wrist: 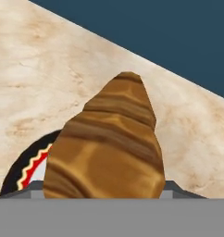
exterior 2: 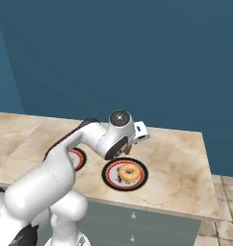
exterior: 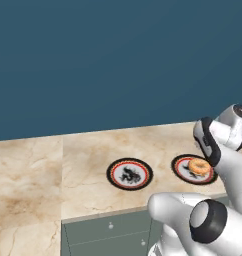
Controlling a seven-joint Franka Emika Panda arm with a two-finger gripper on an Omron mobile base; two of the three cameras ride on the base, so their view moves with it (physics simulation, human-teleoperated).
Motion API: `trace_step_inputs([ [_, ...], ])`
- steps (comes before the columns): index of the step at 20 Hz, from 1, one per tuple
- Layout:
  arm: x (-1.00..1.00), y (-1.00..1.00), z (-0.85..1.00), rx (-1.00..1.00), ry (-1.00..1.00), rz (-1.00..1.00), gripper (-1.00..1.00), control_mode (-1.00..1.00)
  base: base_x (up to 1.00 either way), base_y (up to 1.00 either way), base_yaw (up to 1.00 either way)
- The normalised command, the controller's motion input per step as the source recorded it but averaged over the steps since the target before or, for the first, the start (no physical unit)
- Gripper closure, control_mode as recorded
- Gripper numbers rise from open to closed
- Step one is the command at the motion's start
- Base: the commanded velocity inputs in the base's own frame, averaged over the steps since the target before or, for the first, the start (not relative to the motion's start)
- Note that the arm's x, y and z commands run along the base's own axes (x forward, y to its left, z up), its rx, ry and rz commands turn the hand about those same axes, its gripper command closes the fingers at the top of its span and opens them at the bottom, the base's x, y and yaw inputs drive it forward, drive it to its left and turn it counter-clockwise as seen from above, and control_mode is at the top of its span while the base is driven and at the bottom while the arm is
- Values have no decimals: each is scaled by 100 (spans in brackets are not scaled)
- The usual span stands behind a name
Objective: Place the pastries on the plates.
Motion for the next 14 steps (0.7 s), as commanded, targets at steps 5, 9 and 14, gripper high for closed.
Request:
trace_step_inputs([
  [5,-11,63,15,-3,0,13,100,-100,0,0,0],
  [9,-7,55,9,0,0,14,100,-100,0,0,0],
  [14,-7,54,1,0,0,14,100,-100,0,0,0],
])
